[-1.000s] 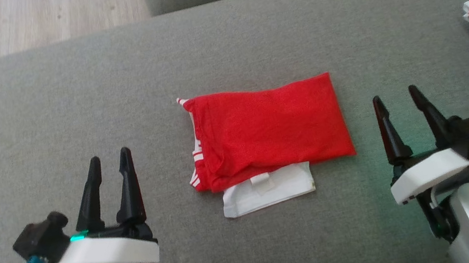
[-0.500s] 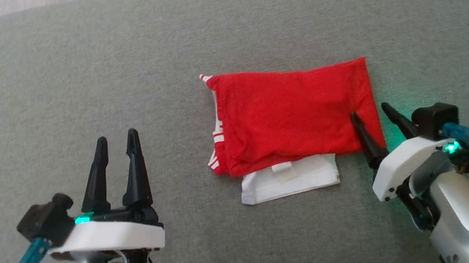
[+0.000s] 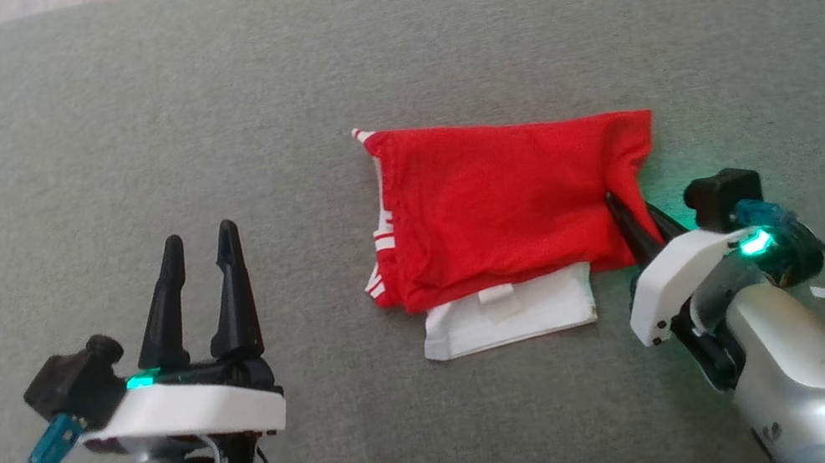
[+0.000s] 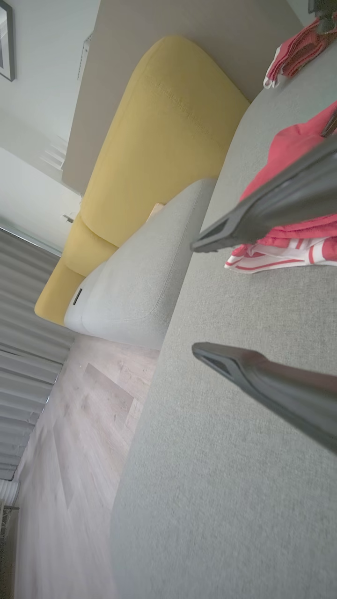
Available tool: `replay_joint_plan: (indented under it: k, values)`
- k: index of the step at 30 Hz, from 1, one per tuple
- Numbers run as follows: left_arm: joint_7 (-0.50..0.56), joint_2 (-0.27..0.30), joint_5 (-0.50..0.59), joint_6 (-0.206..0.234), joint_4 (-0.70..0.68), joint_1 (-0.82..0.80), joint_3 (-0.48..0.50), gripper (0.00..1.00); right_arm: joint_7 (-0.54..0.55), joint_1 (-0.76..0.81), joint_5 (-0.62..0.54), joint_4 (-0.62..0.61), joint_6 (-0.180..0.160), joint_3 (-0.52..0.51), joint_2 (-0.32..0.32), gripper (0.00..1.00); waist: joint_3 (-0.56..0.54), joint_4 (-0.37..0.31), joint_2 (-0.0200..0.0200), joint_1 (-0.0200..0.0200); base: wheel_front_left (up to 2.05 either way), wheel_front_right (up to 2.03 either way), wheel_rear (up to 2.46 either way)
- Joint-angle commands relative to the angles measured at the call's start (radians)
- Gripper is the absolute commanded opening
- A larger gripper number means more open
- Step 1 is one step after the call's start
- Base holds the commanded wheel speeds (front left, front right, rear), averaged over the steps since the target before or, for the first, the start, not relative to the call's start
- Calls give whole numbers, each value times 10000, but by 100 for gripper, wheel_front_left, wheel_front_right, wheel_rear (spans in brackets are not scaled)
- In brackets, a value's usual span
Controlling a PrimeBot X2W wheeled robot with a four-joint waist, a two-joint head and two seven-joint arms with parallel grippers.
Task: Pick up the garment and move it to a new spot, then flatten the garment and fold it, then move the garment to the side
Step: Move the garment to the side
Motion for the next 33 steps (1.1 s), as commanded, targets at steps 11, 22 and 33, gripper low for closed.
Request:
replay_joint_plan:
  k: [11, 22, 33]
  values:
    - [-122, 70, 70, -14, -607, -424, 244, 100, -556, -901, -2464, -1086, 65, -330, -603, 0, -159, -1228, 0, 0, 0, 0, 0]
    - [-122, 70, 88, 19, -899, -962, -179, 100, 545, -1689, -2533, -2548, 65, -248, -3850, 0, 442, -1877, 0, 0, 0, 0, 0]
    - [-122, 70, 159, -74, -771, -1245, -171, 100, 1210, -1963, -3072, -1966, 65, -2053, -6277, 0, 1152, -1625, 0, 0, 0, 0, 0]
